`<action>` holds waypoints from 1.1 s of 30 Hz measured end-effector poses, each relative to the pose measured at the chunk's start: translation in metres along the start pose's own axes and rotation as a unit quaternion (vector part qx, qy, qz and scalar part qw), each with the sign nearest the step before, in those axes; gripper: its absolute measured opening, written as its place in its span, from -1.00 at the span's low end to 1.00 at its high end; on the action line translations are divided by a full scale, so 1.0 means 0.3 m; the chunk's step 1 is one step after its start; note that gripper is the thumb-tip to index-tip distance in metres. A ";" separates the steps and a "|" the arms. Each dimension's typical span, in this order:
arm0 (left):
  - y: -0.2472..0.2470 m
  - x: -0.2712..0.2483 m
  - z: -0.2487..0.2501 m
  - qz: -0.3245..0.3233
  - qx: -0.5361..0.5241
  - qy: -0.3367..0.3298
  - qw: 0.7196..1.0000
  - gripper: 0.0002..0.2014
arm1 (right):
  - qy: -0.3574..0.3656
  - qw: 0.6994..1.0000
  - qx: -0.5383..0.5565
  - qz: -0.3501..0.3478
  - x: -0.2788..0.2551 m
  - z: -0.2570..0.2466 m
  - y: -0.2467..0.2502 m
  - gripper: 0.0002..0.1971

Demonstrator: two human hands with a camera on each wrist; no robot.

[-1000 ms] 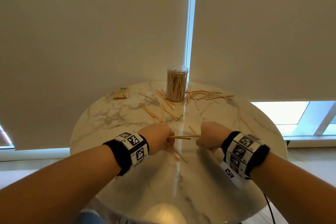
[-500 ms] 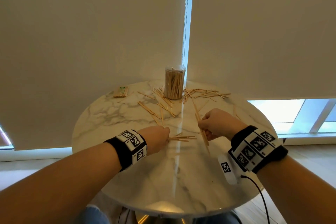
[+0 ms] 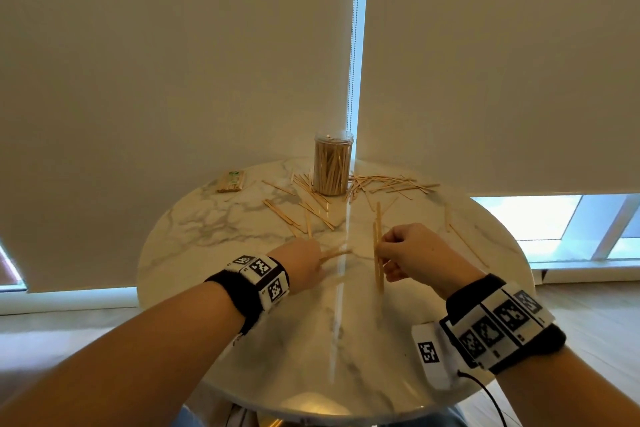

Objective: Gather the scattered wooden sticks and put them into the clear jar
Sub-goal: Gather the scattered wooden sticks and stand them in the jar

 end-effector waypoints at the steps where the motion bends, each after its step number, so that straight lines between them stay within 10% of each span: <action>1: 0.010 0.002 -0.006 0.027 -0.052 -0.003 0.998 -0.83 | 0.003 1.000 0.013 -0.002 0.004 -0.002 -0.003 -0.89; 5: 0.055 0.021 -0.001 0.095 -0.276 0.006 0.956 -0.77 | 0.026 0.999 0.045 -0.007 0.027 -0.033 -0.024 -0.88; 9: 0.055 0.028 0.074 0.053 -0.524 0.012 0.850 -0.75 | 0.059 0.992 0.104 -0.030 0.043 -0.079 -0.050 -0.87; 13: 0.039 0.047 0.113 0.093 -0.581 0.005 0.809 -0.76 | 0.111 0.993 0.045 0.023 0.064 -0.097 -0.055 -0.84; 19: 0.029 0.121 0.147 0.175 -0.411 0.009 0.895 -0.57 | 0.052 0.995 -0.084 0.017 0.137 -0.038 0.067 -0.74; 23: 0.042 0.206 0.166 0.104 -0.238 -0.025 0.965 -0.60 | -0.088 0.965 -0.243 0.053 0.247 0.090 0.220 -0.59; 33: -0.013 0.357 0.375 0.008 -0.087 -0.056 0.995 -0.70 | -0.154 0.864 -0.479 -0.002 0.339 0.180 0.305 -0.57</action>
Point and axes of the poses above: each hand's wrist, its own x-axis towards the middle knuckle, its own y-axis out of the back of the hand, z = x × y, the point moved 1 cm from there along x, towards the middle knuckle, and after that the axes turned 2 degrees about x, right-handed, at the moved point
